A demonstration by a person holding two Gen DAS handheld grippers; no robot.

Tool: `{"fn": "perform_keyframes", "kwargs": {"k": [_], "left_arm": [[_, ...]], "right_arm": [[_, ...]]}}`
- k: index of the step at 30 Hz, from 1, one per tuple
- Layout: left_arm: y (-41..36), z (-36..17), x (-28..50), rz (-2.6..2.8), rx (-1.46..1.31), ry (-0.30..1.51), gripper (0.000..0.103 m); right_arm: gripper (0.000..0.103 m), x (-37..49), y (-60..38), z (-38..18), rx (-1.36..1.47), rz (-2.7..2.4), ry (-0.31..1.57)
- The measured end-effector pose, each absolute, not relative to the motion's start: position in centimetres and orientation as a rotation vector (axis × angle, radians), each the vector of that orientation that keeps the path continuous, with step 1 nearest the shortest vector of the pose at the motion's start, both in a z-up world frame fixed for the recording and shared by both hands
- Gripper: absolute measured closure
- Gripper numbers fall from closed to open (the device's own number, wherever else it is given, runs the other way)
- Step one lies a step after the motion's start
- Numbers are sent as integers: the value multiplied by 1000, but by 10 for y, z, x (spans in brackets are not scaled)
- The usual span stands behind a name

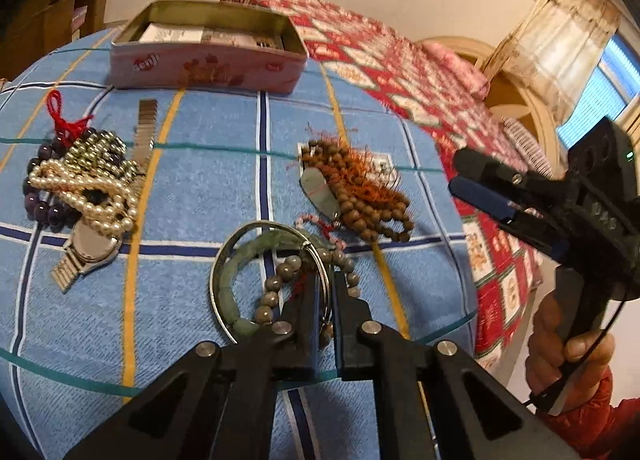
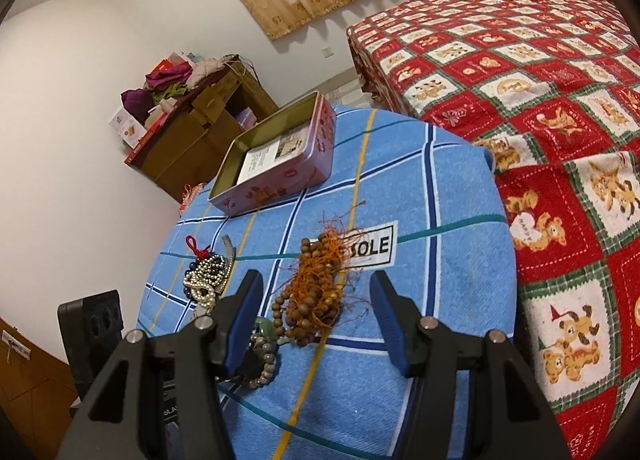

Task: Organize jewelry
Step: 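Grasp the silver hoop bangle with the left tool while the right tool regrasps the brown beads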

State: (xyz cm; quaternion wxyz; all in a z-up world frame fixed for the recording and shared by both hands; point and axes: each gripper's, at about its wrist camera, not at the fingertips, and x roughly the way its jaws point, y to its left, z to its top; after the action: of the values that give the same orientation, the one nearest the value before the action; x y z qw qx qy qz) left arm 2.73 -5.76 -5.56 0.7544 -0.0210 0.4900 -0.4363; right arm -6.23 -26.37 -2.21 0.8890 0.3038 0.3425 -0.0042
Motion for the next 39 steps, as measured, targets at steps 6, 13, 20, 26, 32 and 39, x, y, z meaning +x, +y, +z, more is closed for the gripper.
{"fn": "perform_keyframes", "kwargs": {"k": [6,13,20,26,32,39], "left_arm": [[-21,-30,35,-1024,-260,979,99],[12,7,38,-1075,-446,839,99],[23,21,36,-1014,-397,782,99],[27,14,41,-988,-374,791,99],[33,14,48,-979,-397,782,99],[28,29,67,-949,-357,734,99]], "right_arm": [[44,-62,-261,-22,625,-1,708],[44,-41,-238,-29,517,25,758],[44,-11,-213,-53,339,-11,863],[77,-9,-215,-49,309,-3,872],[77,-20,-236,-7,408,40,772],[77,-4,-249,47,479,115,619]]}}
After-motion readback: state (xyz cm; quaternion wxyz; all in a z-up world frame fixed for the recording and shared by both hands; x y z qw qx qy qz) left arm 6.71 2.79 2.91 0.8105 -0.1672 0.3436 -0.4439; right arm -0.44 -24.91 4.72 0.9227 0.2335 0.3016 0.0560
